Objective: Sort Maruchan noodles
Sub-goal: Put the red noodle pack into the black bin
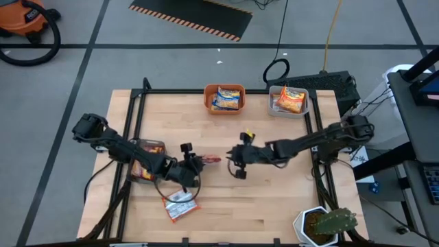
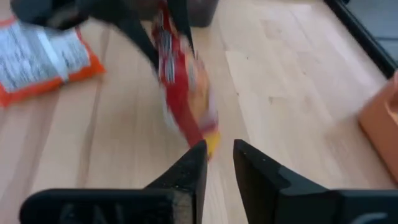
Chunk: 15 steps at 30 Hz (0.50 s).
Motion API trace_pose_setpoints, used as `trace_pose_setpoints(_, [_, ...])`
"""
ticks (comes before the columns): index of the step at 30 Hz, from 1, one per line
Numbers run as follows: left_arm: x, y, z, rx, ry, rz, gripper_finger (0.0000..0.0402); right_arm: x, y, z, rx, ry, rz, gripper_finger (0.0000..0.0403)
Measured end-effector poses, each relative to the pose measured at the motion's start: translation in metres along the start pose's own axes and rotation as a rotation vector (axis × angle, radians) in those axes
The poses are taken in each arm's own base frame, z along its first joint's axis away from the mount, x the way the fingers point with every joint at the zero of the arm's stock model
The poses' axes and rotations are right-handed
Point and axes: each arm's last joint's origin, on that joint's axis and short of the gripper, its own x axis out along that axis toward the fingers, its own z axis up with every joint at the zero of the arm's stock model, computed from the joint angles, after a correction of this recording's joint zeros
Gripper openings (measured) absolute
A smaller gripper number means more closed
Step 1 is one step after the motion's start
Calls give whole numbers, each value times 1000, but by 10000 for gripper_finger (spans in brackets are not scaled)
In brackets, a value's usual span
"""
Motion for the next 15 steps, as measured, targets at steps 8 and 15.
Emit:
trace_pose_setpoints(8, [-35, -12, 32, 75, -24, 77, 121, -28, 5, -46, 81, -90, -6, 76])
trace_pose_setpoints(15, [-67, 3, 68, 0, 29, 133, 122, -49, 8, -64, 156, -241, 69, 75])
